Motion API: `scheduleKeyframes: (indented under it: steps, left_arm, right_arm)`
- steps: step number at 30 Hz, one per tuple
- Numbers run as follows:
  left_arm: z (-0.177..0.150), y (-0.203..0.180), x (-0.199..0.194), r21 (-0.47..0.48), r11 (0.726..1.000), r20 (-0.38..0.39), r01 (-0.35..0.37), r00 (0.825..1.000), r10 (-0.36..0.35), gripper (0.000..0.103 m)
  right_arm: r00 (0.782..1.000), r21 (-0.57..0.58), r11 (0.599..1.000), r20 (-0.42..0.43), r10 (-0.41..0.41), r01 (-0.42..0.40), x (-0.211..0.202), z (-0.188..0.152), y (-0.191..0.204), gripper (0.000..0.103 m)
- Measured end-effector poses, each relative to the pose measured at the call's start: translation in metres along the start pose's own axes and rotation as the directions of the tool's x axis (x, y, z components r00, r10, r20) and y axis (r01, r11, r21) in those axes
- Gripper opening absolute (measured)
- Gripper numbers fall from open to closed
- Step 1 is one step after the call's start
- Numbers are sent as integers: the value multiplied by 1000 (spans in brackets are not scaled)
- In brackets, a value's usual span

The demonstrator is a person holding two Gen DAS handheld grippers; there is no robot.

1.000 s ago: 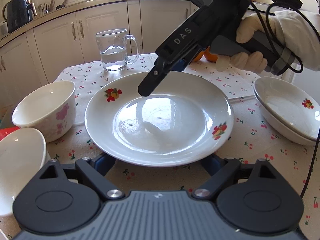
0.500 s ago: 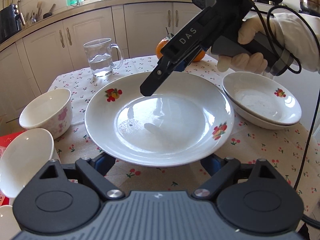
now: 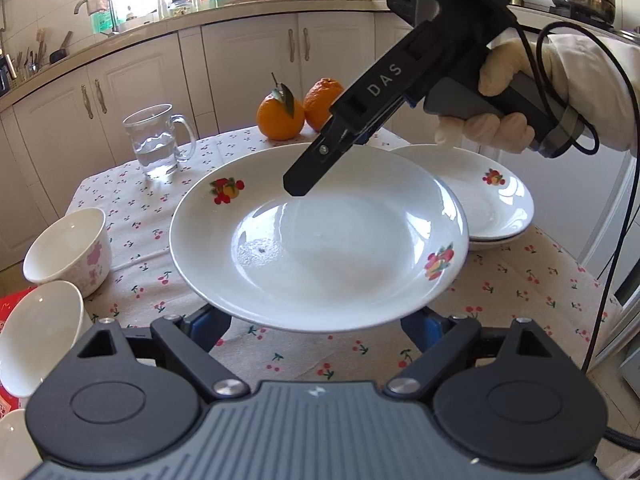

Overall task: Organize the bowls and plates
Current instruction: 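Lift the held plate with the right gripper toward the plate stack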

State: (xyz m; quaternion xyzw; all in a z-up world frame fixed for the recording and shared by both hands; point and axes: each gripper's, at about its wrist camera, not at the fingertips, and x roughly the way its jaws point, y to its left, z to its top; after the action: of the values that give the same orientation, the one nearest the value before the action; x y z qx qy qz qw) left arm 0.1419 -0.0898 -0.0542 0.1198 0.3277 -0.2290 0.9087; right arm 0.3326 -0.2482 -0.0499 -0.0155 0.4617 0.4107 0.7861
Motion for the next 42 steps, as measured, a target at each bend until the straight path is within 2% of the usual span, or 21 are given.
scheduleKeyframes:
  steps: [10,23,42]
  left_arm:
    - [8,-32,4,83,992,-4,94,996,-94,91]
    - [25,-70,28,155,966,-26,207,978,-206,91]
    - [34,-80,49,172,957,-48,235,972,-230,91]
  right_arm:
    - [997,78,995,53,-60,56,-42,-42,-13,80]
    - [984,196,972,97,-146,125,-85,-95,-44,80]
    - [980,259,957,112,-164,130,-92,-116,-75,80]
